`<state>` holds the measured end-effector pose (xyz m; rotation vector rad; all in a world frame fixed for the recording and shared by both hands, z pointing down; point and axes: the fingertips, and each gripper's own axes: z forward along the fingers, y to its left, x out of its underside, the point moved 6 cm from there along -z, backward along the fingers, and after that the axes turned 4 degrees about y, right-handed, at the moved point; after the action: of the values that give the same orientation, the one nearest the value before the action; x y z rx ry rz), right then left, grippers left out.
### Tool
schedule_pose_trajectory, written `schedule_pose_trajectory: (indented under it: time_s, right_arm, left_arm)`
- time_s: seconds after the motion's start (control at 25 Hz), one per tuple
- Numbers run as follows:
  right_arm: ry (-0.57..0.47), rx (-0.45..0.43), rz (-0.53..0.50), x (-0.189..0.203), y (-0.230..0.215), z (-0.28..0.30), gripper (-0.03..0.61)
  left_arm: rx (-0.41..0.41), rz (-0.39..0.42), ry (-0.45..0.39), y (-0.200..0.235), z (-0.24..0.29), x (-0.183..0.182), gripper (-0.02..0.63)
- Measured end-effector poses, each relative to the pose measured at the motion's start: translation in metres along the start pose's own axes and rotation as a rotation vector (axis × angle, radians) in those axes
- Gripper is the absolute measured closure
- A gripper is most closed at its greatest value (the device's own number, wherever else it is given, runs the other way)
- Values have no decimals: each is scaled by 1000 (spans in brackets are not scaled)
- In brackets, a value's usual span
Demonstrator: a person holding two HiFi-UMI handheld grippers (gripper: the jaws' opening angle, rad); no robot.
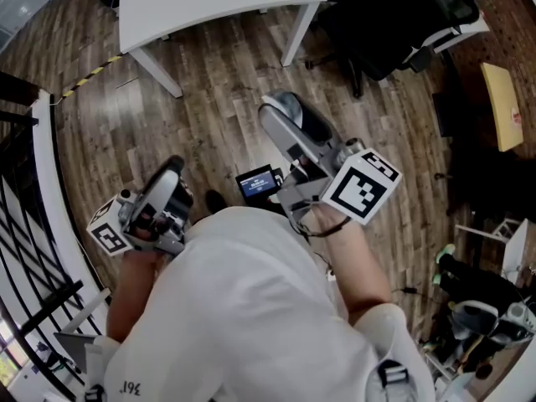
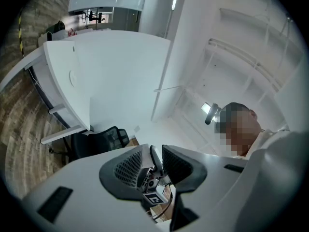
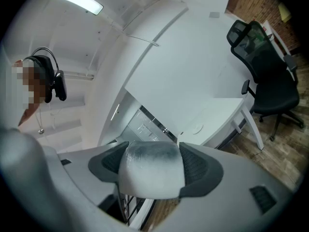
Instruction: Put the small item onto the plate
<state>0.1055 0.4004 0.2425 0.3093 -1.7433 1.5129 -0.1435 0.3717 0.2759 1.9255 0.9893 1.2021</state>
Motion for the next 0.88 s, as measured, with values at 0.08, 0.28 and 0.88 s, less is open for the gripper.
schedule_pose_trajectory:
  time_s: [0.08, 0.28, 0.88]
  right_arm:
    - [-1, 9, 4, 2, -2, -1, 259]
    - [8, 27, -5, 10, -2, 1, 259]
    - [80, 80, -50, 23, -5, 11, 258]
  left_arm:
    - [0, -2, 0, 1, -1, 0, 502]
    - [-2, -10, -1, 3, -7, 1, 502]
    - [-25, 5, -33, 3, -14, -5, 502]
